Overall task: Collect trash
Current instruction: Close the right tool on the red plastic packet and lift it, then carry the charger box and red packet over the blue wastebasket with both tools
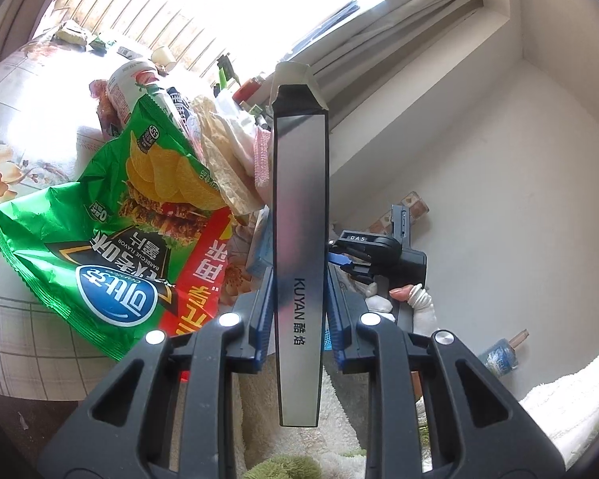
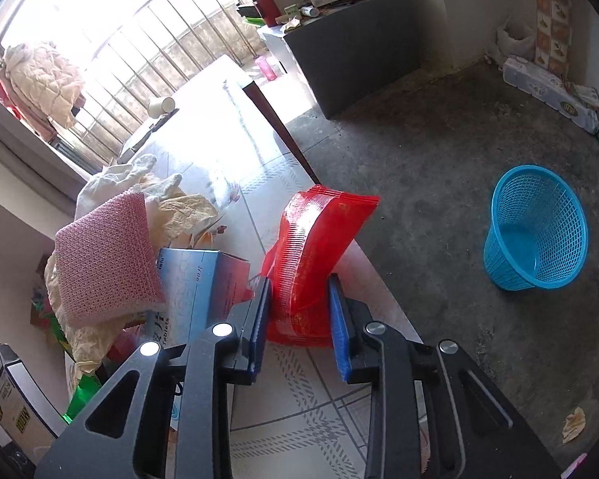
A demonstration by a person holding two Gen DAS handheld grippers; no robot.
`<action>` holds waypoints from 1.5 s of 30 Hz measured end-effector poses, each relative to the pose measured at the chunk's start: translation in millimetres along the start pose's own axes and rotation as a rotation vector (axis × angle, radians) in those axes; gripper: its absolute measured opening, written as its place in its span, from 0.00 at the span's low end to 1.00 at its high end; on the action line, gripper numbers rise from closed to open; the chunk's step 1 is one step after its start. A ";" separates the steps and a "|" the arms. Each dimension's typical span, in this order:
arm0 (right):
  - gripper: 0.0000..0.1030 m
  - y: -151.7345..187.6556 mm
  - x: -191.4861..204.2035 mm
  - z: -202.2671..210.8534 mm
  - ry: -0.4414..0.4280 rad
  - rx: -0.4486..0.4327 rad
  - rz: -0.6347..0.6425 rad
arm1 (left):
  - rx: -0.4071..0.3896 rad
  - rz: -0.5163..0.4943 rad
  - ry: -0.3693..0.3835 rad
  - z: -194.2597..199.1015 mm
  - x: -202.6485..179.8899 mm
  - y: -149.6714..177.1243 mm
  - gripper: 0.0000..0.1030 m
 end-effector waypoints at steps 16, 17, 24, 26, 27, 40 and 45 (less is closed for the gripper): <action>0.26 13.9 -69.8 52.3 -0.009 -0.151 -0.066 | -0.025 -0.190 -0.115 -18.8 -48.5 -46.1 0.21; 0.26 16.9 -74.7 55.9 -0.018 -0.160 -0.074 | -0.013 -0.201 -0.109 -24.5 -52.8 -48.1 0.21; 0.26 26.9 -113.6 67.7 -0.098 -0.202 -0.154 | 0.094 -0.273 -0.087 -84.5 -80.5 -62.3 0.21; 0.26 27.1 -126.7 73.5 -0.110 -0.218 -0.176 | 0.142 -0.276 -0.076 -107.2 -85.0 -67.2 0.21; 0.26 27.3 -134.1 77.0 -0.113 -0.228 -0.189 | 0.164 -0.279 -0.068 -117.6 -89.1 -69.5 0.21; 0.26 20.0 -278.0 107.4 -0.045 -0.332 -0.437 | 0.516 -0.381 -0.069 -351.7 -173.9 -103.1 0.21; 0.26 1.2 -335.1 74.7 -0.054 -0.283 -0.531 | 0.626 -0.413 -0.135 -479.2 -189.6 -91.9 0.21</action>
Point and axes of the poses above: each gripper's, at about its wrist camera, not at the fingertips, and z roughly against the way its jaws point, x to its left, y to its underside, the point moved 6 cm from there along -z, roughly the way its jaws point, and after that the axes turned 11 degrees about x, right-handed, at the moved point
